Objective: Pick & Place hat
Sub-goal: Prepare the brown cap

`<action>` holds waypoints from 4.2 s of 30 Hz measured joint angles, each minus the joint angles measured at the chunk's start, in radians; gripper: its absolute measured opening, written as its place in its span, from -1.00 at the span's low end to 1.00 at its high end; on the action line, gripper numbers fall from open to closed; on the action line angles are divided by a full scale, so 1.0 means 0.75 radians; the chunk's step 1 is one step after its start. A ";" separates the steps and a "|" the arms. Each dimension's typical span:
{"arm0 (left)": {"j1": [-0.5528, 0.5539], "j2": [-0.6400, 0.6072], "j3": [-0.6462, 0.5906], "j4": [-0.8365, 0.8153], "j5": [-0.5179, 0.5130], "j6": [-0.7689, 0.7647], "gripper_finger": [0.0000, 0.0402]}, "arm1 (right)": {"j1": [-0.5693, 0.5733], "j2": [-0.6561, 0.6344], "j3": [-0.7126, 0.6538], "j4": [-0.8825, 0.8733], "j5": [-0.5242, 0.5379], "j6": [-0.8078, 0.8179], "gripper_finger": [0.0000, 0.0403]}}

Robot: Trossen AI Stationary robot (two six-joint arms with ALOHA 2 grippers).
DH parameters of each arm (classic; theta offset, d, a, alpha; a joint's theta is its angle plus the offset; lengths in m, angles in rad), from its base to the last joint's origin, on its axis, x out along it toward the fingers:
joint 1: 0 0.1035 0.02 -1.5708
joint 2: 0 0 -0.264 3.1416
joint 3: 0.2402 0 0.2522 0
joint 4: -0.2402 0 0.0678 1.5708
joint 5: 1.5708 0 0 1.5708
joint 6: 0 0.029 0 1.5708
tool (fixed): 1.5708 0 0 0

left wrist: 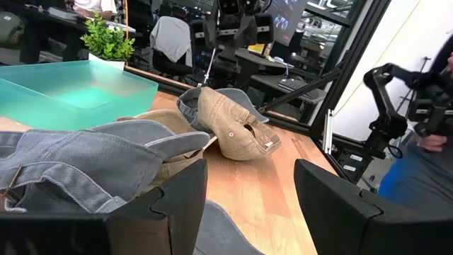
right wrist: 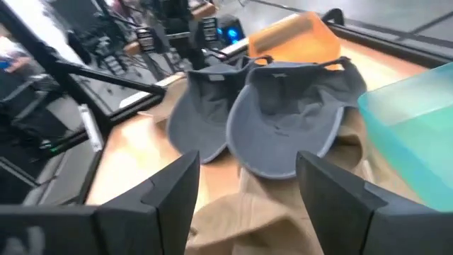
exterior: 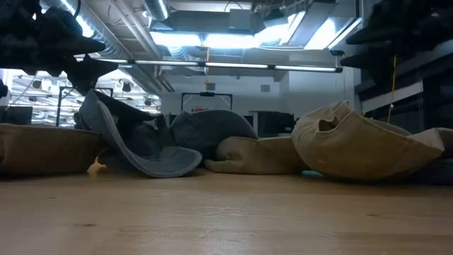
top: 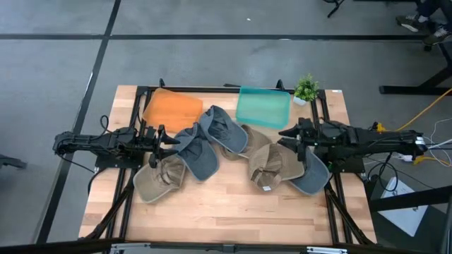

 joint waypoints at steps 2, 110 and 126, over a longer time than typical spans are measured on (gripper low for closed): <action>0.001 0.000 0.000 -0.001 0.000 0.000 0.03 | -0.025 0.081 0.052 -0.030 -0.006 -0.034 0.15; 0.001 0.000 -0.001 0.007 0.001 0.000 0.03 | 0.088 0.907 1.008 -0.135 0.996 -1.475 -0.86; 0.000 0.000 -0.001 0.008 0.001 0.000 0.03 | 0.092 1.079 0.846 -0.141 0.958 -0.935 -0.94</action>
